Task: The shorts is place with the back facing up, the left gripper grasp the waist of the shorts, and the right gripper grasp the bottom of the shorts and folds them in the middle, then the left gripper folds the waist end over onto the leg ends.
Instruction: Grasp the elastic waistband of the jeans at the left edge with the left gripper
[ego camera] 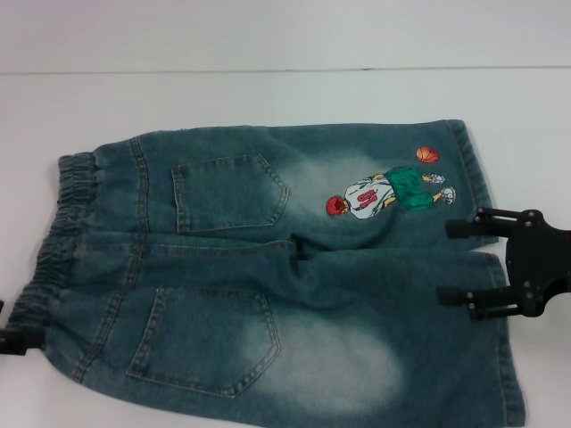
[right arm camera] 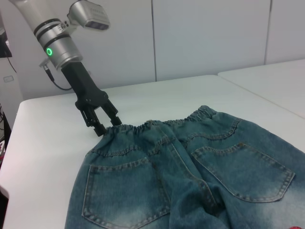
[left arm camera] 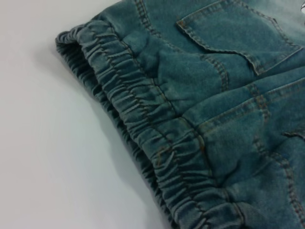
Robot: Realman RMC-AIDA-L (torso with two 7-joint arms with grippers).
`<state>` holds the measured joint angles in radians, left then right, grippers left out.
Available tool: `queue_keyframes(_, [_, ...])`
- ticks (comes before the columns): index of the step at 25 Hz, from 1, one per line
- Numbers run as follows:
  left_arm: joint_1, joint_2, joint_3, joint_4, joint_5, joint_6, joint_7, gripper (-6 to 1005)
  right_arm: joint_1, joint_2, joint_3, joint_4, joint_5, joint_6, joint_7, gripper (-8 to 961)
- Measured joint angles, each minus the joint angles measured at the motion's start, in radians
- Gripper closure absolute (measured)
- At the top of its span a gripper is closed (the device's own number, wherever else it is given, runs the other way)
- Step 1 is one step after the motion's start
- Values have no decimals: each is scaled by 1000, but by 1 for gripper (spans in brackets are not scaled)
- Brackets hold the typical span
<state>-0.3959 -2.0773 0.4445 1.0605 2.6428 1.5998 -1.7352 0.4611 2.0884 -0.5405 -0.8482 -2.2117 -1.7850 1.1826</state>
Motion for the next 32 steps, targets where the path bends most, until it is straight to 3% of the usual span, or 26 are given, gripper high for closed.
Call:
queue_keyframes(10, [-22,20,26,-45,3,3,3,169,-9,0,6,1,1,0,1,26])
queue_keyframes(16, [-23,23,29,-43,3,8,7,392,-11,2,17,1,1,-1,0,25])
queue_keyframes(24, [-29,25,25,-42,3,12,1,604,-13,2,31,1,1,-6,25,29])
queue_keyframes(29, [-32,20,29,-42,3,12,2,837,-13,-2,28,-30,-8,0,176,33])
queue_keyframes(32, [-33,16,30,-42,0,6,13,886,-13,-3,-7,-124,-65,-19,336,36])
